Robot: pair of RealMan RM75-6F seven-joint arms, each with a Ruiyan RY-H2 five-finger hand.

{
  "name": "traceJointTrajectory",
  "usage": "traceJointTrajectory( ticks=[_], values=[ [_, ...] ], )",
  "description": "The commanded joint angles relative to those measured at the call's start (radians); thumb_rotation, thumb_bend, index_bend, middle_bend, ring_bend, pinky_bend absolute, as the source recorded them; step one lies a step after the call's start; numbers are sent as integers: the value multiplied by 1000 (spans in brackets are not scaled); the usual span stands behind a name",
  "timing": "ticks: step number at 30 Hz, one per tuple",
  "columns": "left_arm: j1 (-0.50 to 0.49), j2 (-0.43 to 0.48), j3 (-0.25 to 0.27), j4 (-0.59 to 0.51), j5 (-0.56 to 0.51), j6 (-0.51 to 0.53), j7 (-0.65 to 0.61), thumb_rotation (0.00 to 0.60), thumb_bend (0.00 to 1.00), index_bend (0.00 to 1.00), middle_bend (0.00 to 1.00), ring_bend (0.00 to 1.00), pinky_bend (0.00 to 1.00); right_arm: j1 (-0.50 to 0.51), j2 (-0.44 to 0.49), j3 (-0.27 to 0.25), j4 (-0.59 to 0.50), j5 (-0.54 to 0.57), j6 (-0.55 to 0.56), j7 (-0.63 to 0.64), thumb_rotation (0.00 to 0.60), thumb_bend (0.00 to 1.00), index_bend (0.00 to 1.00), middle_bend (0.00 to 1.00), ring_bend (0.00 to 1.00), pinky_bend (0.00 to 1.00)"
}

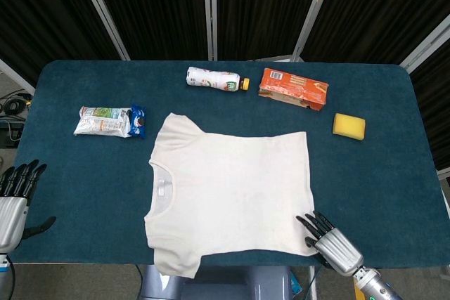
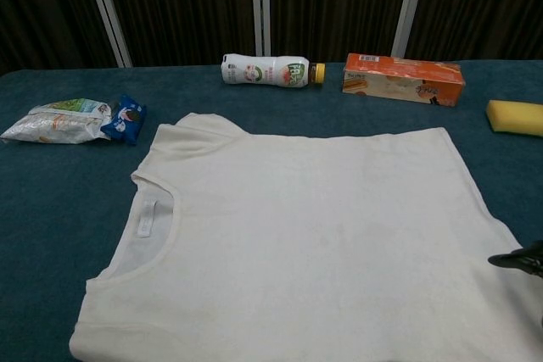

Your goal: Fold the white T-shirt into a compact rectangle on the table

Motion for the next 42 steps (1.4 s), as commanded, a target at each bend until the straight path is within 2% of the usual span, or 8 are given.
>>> traceJointTrajectory(
  ticks=[1,11,16,22,27,31,35,42],
  values=[
    [-1,-2,0,1,-1,-2,4,600,0,0,0,0,0,1,-3,-1,8,2,1,4,600,320,530,38,0,0],
    [-3,-9,3,5,-3,-9,17,600,0,0,0,0,0,4,-22,-11,45,-12,37,47,600,407,629,68,0,0],
    [-16,-19,23,23,55,-24,-8,600,0,10,0,0,0,5,-37,-16,79,-15,50,76,600,421,661,75,0,0],
    [-54,-63,58,86,177,-56,-54,600,0,181,0,0,0,5,-50,-19,108,-16,66,90,600,421,668,75,0,0],
    [-118,-131,103,176,325,-112,-118,600,0,305,0,0,0,5,-53,-19,115,-15,76,94,600,428,666,77,0,0],
    [-182,-220,142,275,457,-167,-133,600,99,417,0,0,0,5,-55,-21,118,-14,81,95,600,432,666,78,0,0],
    [-238,-290,163,347,517,-204,-208,600,179,467,0,0,0,5,-57,-22,120,-13,86,94,600,432,663,81,0,0],
    [-301,-410,191,528,605,-223,-220,600,245,567,0,0,0,6,-58,-22,125,-12,95,96,600,436,669,84,0,0]
  ],
)
